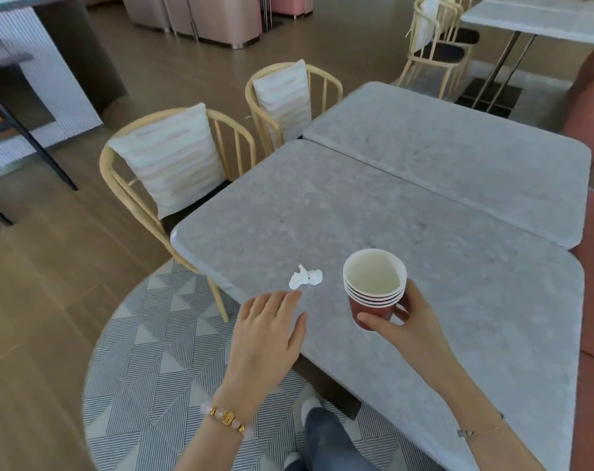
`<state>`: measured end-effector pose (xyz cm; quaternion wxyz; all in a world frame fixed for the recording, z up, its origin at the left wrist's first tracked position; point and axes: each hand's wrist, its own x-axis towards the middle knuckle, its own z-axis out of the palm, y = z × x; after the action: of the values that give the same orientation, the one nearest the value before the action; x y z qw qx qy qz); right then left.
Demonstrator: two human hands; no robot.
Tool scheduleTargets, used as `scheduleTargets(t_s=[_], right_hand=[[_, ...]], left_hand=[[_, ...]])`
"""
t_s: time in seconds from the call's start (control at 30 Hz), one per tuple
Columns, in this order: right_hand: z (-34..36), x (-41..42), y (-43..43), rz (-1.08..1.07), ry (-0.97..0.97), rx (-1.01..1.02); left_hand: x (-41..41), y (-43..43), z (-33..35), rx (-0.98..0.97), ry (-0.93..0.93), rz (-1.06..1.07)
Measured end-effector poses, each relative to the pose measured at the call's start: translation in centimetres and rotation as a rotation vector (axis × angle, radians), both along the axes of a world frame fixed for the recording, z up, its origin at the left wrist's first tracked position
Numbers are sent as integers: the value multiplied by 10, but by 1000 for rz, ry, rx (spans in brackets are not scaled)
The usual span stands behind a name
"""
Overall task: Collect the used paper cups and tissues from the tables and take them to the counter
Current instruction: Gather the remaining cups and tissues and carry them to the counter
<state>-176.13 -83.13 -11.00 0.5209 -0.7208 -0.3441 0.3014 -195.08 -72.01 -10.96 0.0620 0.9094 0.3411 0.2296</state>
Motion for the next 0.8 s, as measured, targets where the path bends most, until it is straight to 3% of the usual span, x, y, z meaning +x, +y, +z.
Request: scheduleTargets(t_s=[0.8], right_hand=[[-39, 52, 87, -65, 155, -113]], left_hand=[[62, 113, -54, -144, 258, -132]])
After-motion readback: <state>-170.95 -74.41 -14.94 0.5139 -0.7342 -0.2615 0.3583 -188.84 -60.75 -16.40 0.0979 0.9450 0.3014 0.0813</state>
